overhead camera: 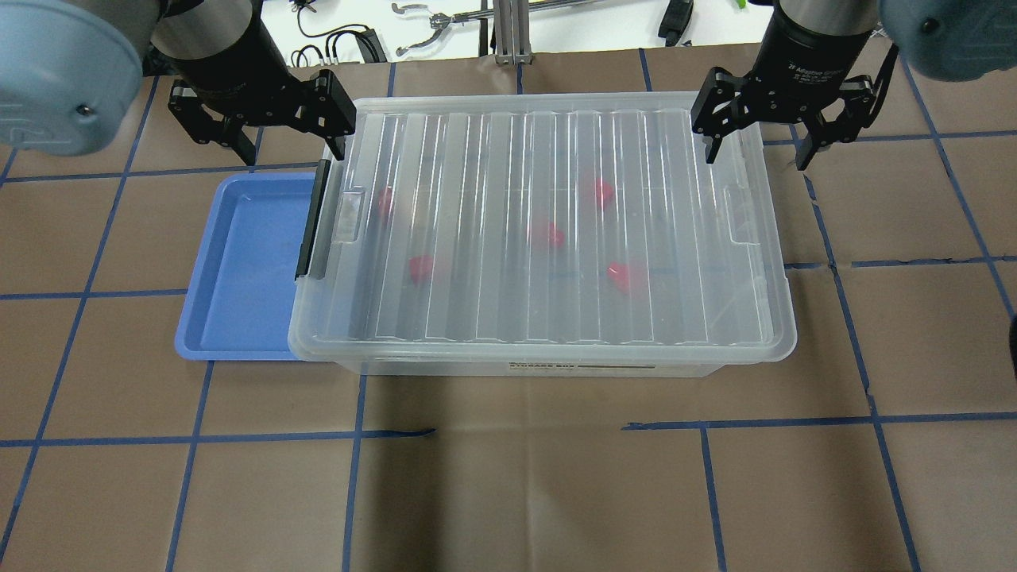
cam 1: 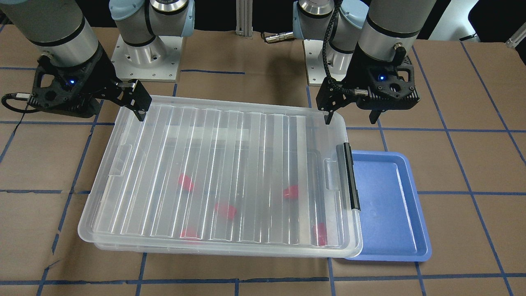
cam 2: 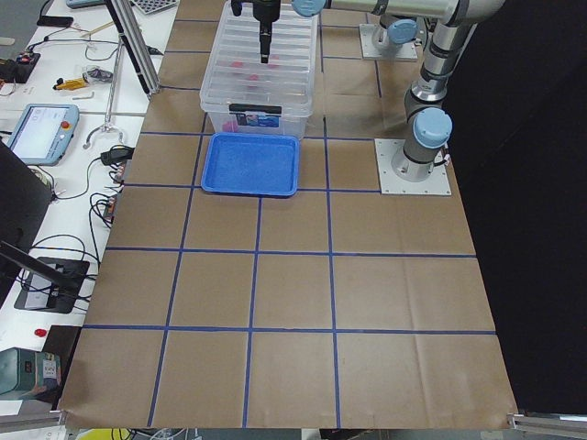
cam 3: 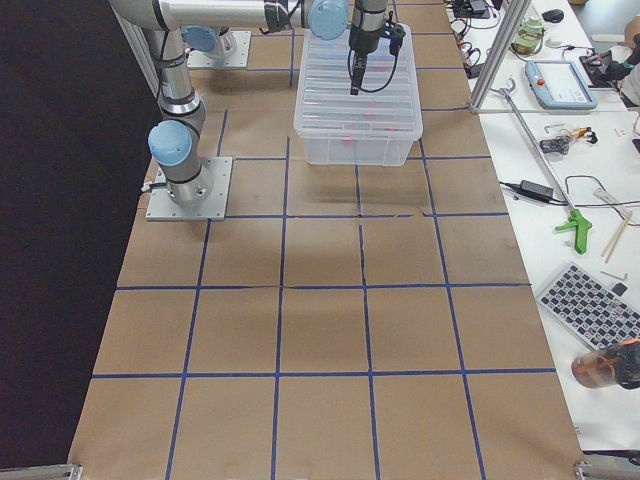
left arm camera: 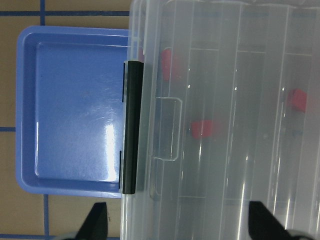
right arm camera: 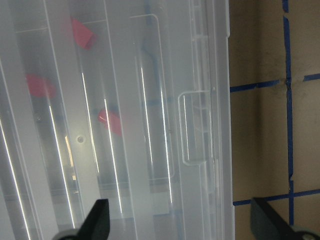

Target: Place red block in blue tray from box

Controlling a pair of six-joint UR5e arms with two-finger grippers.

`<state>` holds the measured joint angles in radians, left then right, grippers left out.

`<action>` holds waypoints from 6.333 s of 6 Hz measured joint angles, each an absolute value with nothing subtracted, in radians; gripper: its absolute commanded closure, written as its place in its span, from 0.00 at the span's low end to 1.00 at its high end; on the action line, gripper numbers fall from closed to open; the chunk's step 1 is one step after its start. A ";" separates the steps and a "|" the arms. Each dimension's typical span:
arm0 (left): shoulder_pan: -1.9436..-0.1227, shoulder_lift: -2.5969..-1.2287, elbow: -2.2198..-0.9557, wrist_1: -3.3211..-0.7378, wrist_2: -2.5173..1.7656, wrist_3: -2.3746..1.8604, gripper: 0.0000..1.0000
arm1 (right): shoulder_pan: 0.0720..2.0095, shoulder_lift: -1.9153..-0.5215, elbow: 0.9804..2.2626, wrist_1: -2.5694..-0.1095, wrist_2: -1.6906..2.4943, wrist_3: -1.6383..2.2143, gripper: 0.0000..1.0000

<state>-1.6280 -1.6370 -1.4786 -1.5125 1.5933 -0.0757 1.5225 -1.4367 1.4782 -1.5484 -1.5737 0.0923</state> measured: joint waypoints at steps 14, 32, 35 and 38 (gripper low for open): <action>-1.578 -1.667 -1.466 -1.477 1.573 -0.063 0.02 | 1.309 -1.427 1.792 -1.923 -1.646 -0.247 0.00; -1.579 -1.705 -1.576 -1.437 1.580 1.442 0.02 | 1.074 -1.481 1.755 -1.897 -1.715 -0.467 0.00; -1.687 -1.807 -1.603 -1.290 1.582 1.450 0.02 | 1.217 -1.590 1.700 -1.748 -1.699 -0.206 0.00; -1.721 -1.858 -1.681 -1.144 1.585 1.427 0.02 | 1.446 -1.521 1.453 -1.504 -1.656 0.149 0.00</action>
<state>-1.7209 -1.8581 -1.6807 -1.1438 1.5846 1.4270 1.4462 -1.5211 1.4530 -1.5042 -1.6556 0.1495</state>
